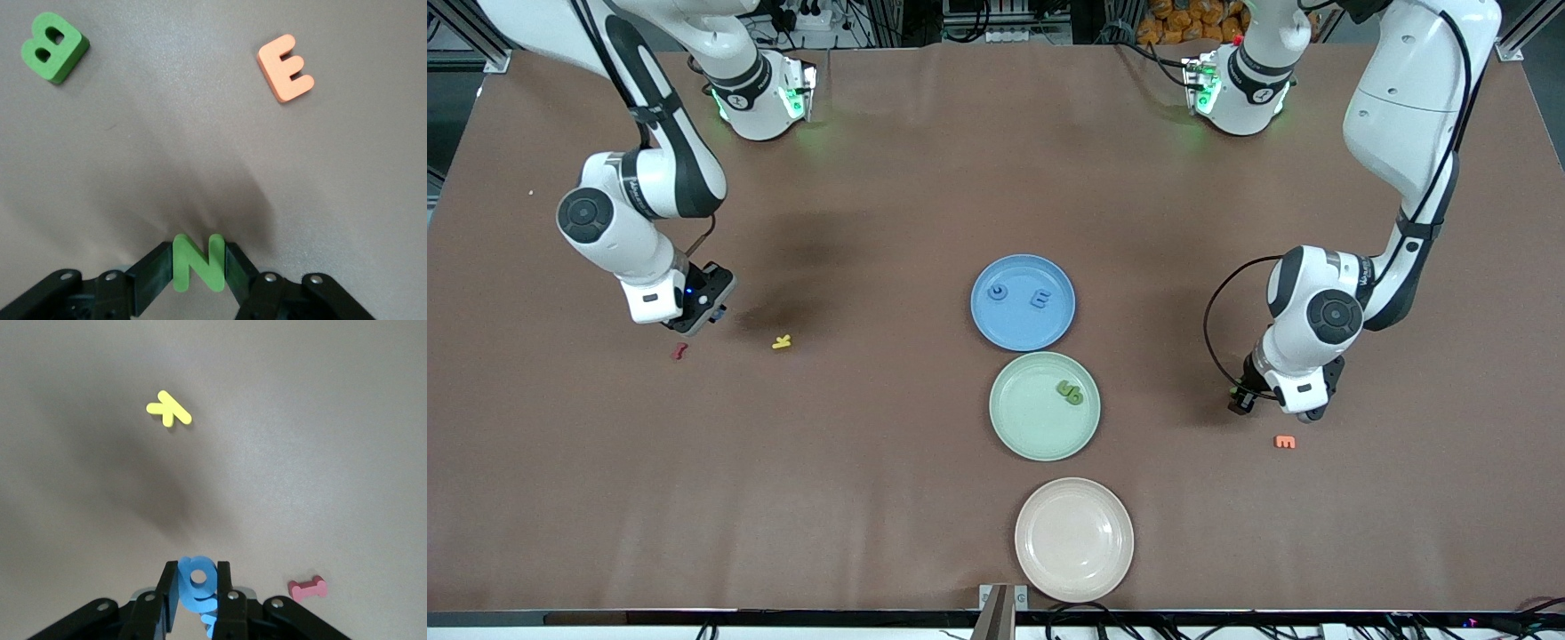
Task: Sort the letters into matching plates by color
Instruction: 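Grasp and lift the blue a and green N with both grippers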
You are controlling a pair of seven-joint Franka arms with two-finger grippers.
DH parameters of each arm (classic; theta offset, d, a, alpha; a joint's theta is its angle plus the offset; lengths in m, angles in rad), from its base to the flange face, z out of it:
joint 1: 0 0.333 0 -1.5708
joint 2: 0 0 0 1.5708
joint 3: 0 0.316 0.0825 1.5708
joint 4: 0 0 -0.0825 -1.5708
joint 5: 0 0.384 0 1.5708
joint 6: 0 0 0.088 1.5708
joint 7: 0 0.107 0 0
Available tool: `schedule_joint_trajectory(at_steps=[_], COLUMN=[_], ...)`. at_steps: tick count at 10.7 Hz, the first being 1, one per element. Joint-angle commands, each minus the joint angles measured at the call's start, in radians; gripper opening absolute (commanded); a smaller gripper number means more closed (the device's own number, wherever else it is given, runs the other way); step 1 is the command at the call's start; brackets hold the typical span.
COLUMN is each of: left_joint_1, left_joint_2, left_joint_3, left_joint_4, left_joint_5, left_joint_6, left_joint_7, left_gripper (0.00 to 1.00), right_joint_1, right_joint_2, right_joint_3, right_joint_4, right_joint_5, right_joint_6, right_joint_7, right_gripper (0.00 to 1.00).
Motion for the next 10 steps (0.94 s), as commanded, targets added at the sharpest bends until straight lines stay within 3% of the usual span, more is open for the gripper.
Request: schedule_joint_trajectory(at_steps=[1, 3, 5, 10], left_joint_1=[-0.003, -0.004, -0.004, -0.004], left_joint_2=[-0.006, -0.04, -0.049, -0.059], left_joint_3=[-0.002, -0.022, -0.049, -0.135], left_joint_4=[-0.003, 0.007, 0.034, 0.089], left_joint_5=[0.039, 0.039, 0.039, 0.041], left_joint_6=[0.002, -0.001, -0.028, -0.074], left_joint_7=[-0.038, -0.032, -0.035, -0.03], left_gripper=[0.0, 0.0, 0.0, 0.0], right_joint_1=[0.031, 0.09, 0.13, 0.237], right_joint_2=[-0.027, -0.027, -0.027, -0.026], right_joint_3=[0.007, 0.005, 0.005, 0.013], right_joint_4=[0.0, 0.012, 0.049, 0.069], right_joint_5=[0.1, 0.198, 0.198, 0.202], right_joint_6=[-0.034, -0.048, -0.119, -0.131], right_joint_7=[0.013, 0.057, 0.155, 0.416], right_gripper=[0.0, 0.0, 0.0, 0.0])
